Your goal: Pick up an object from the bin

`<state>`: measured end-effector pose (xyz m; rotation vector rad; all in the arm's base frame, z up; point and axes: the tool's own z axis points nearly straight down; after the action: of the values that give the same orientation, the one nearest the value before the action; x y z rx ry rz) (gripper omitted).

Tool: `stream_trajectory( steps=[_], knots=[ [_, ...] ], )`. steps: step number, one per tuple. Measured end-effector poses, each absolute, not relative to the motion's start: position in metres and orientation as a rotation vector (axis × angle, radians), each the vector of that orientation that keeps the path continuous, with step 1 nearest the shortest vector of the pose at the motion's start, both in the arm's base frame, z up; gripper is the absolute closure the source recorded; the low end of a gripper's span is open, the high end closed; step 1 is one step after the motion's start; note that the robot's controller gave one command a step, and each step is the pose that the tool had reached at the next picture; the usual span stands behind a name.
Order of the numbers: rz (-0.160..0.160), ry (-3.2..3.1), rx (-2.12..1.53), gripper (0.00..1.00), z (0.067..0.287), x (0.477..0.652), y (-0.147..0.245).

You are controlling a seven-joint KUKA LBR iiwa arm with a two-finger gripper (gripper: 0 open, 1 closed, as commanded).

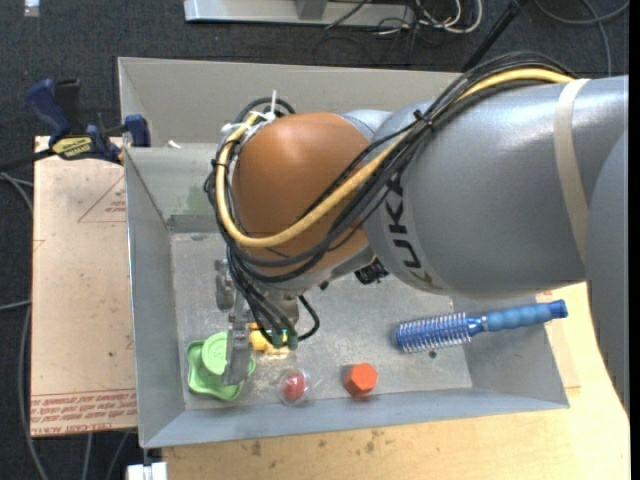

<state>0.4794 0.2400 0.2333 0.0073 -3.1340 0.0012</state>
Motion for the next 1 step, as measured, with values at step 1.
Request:
stream_trajectory(
  steps=[1],
  knots=[
    [-0.022, -3.161, -0.176, 0.00, 0.0768, 0.4887, 0.2249]
  ],
)
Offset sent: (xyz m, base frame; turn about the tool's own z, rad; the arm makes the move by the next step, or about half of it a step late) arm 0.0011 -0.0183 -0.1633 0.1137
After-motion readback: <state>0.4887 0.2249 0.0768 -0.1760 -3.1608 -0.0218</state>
